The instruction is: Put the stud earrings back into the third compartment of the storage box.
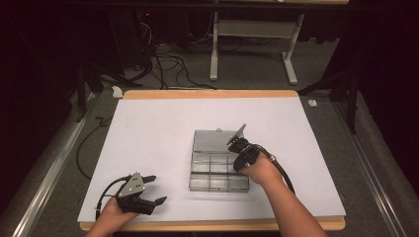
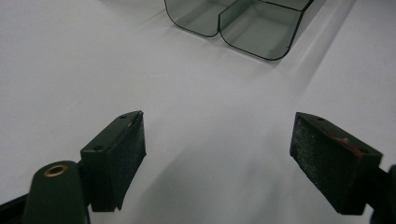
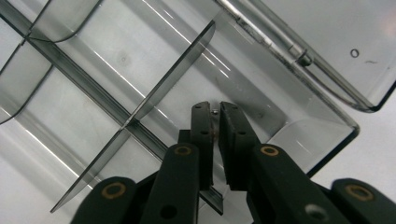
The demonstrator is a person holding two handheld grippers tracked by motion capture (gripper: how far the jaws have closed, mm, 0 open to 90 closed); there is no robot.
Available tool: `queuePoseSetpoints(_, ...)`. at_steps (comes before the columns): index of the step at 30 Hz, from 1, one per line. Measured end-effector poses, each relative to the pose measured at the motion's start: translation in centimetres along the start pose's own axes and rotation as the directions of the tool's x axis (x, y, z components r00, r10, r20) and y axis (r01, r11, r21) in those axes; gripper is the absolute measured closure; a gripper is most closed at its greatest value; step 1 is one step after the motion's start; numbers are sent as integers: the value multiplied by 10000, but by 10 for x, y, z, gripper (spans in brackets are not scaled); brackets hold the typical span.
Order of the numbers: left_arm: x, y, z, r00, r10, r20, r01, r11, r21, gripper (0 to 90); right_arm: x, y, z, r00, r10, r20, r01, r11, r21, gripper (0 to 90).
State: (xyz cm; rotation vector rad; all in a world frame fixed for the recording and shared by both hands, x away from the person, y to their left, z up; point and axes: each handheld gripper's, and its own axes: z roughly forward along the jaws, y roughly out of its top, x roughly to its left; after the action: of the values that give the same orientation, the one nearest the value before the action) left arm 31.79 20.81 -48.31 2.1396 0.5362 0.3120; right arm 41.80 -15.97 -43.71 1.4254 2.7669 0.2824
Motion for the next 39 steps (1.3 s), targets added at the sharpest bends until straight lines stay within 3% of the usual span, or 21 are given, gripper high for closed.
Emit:
queuePoseSetpoints(2, -1, 0, 0, 10000, 80, -58, -80, 10000, -45, 189, 1, 0, -2, 9999, 135, -11, -135, 9999, -25, 823)
queuePoseSetpoints(4, -1, 0, 0, 10000, 32, -13, -32, 10000, -42, 189, -1, 0, -5, 9997, -256, -23, 256, 9994, -222, 813)
queuePoseSetpoints(5, 0, 0, 0, 10000, 3, 3, -3, 10000, 10, 189, 1, -1, -8, 10000, 51, -27, -51, 9999, -147, 808)
queuePoseSetpoints(7, 0, 0, 0, 10000, 16, -17, -16, 10000, 15, 189, 1, -2, -14, 9999, -115, 33, 115, 9995, -290, 803)
queuePoseSetpoints(9, -1, 0, 0, 9999, 99, -85, -99, 9999, -29, 189, 3, -4, -24, 9999, 99, -27, -101, 9989, -467, 794)
queuePoseSetpoints(12, -1, 0, 1, 10000, 17, -59, -17, 10000, 21, 189, 1, -8, -34, 9998, -170, 92, 176, 9978, -645, 785)
queuePoseSetpoints(13, -1, 0, 1, 10000, 30, -75, -30, 10000, 37, 189, 1, -10, -39, 9999, 66, 96, -61, 9981, -609, 784)
queuePoseSetpoints(14, -1, 0, 0, 9999, 64, -97, -63, 10000, 27, 189, -1, -12, -42, 9998, -86, 160, 98, 9972, -736, 784)
queuePoseSetpoints(15, -2, 0, 0, 9999, 90, -120, -90, 10000, 0, 189, -2, -14, -46, 9998, 121, 156, -109, 9972, -745, 784)
queuePoseSetpoints(21, -1, 0, 1, 9999, 68, -109, -67, 10000, 59, 189, -13, -28, -56, 9988, 357, 334, -326, 9956, -878, 781)
queuePoseSetpoints(30, -2, 0, 1, 9999, 100, -110, -99, 9999, 70, 190, -26, -45, -54, 9962, 733, 462, -700, 9951, -695, 781)
queuePoseSetpoints(39, -1, 0, 1, 10000, 8, -92, -7, 10000, 38, 190, -36, -46, -38, 9967, 678, 451, -662, 9972, -361, 785)
